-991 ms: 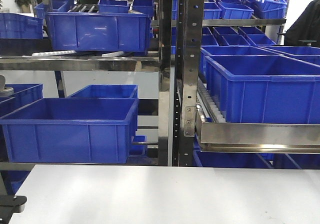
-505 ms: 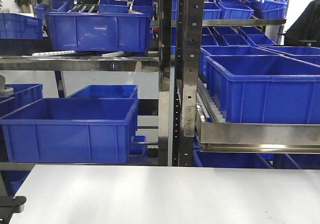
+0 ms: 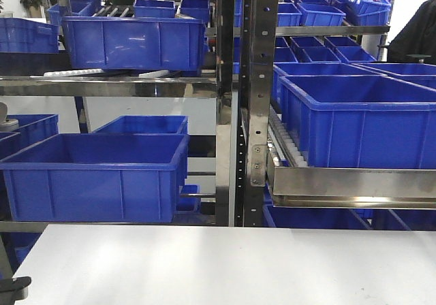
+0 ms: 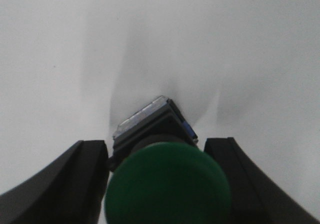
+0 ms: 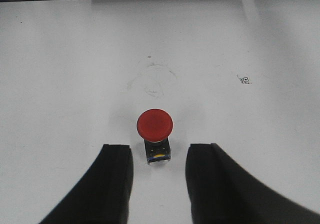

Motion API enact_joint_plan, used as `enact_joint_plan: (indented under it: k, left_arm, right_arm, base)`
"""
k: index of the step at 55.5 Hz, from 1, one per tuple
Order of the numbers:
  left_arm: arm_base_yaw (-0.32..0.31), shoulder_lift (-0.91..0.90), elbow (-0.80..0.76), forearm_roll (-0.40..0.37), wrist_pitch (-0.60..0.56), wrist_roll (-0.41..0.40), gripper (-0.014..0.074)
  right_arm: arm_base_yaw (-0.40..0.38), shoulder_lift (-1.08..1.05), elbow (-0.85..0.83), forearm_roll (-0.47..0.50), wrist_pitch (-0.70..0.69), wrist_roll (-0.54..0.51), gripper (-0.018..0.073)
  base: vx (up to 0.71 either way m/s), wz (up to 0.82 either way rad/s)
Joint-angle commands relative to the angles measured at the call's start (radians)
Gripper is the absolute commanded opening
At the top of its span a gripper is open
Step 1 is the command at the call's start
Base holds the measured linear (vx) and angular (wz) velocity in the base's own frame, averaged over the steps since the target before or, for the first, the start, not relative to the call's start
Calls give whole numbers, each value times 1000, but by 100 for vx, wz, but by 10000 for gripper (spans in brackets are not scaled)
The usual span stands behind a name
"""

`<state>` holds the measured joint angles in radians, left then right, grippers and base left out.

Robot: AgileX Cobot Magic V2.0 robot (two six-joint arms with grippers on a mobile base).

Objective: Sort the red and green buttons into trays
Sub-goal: 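Close left gripper on the green-capped button and lift it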

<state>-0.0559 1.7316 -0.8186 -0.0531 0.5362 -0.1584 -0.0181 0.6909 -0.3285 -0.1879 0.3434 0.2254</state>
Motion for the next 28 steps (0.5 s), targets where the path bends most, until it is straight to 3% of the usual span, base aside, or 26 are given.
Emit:
enact_joint_plan:
  k: [1,17,28]
  left_arm:
    - [-8,-23,-22,-11,-15,-32,536]
    - [-8,-12,-22,-33,-23,-19,528]
    - [-8,-12,-22,-33,-63,-7,469]
  right_arm:
    - [-5,7,-35,-9,-69,-1,351]
    - [-5,7,-35,-9,-69,-1,351]
    - [-5,7,-35,-9,-69,-1,351]
  base:
    - [0,0]
    - [0,0]
    - [0,0]
